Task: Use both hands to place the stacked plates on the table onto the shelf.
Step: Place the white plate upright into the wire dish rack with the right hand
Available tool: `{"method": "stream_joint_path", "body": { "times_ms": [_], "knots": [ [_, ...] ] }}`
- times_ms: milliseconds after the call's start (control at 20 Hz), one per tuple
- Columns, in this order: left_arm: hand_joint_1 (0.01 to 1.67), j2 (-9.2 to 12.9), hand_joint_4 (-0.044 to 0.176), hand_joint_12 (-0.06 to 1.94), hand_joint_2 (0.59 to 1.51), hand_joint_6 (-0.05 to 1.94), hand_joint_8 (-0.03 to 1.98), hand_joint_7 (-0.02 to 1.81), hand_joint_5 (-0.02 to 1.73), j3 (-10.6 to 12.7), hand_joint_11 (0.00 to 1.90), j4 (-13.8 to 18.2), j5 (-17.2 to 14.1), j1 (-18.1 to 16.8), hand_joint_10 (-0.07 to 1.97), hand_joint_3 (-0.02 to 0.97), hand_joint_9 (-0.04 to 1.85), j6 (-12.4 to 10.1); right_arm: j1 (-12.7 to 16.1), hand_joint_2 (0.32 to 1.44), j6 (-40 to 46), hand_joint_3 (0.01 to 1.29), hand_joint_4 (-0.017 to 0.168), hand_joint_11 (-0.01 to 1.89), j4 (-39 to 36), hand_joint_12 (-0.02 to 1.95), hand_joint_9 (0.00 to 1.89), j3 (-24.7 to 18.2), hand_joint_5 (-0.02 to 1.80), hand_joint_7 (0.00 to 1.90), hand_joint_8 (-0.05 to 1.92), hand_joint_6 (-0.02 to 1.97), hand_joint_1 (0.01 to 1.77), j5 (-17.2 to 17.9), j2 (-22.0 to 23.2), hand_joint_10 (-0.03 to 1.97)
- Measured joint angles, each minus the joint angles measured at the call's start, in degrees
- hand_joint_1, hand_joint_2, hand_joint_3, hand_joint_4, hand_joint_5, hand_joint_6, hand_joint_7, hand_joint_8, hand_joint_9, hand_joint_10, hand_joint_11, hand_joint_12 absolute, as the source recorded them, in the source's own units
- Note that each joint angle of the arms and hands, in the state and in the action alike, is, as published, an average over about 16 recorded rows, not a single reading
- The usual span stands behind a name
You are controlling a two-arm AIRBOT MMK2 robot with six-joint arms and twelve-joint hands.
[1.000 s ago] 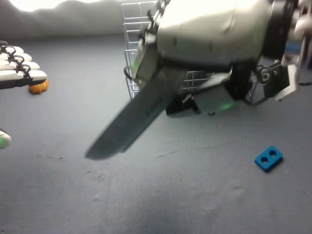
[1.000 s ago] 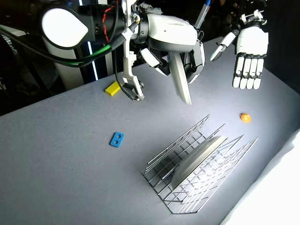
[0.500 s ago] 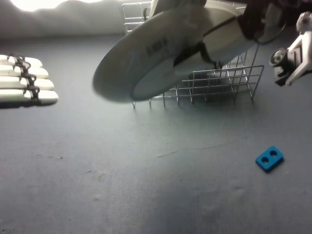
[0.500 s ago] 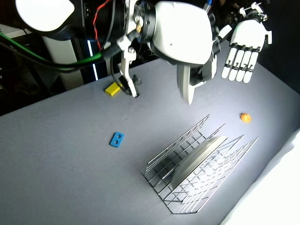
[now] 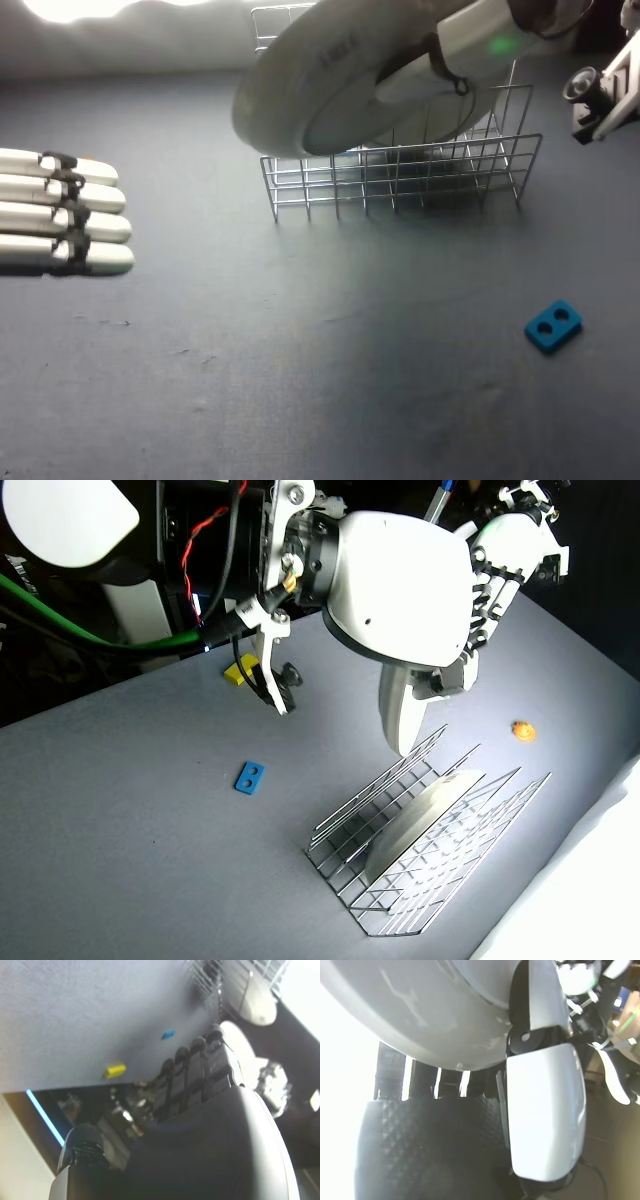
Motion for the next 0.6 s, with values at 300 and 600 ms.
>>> {"method": "stream_joint_path", "body": {
  "times_ms": [300, 600],
  "knots": [
    [0.02, 0.0, 0.007, 0.01, 1.111, 0.01, 0.01, 0.07, 0.06, 0.3, 0.02, 3.7, -4.4, -1.9, 0.01, 0.015, 0.03, -0.2, -1.2, 0.93, -0.7, 0.01, 0.016, 0.93, 1.3, 0.98, 1.38, 3.6, 1.07, 1.18, 0.69, 0.78, 1.24, -0.1, -1.8, 0.01],
    [0.02, 0.1, 0.007, 0.01, 1.11, 0.01, 0.01, 0.07, 0.06, 1.1, 0.02, 7.5, -6.6, -5.6, 0.01, 0.014, 0.03, -0.7, -2.1, 0.93, -1.9, 0.01, 0.005, 0.93, 4.1, 0.98, 1.39, 6.8, 1.07, 1.18, 0.71, 0.77, 1.24, -1.2, -3.9, 0.01]
  ]
}}
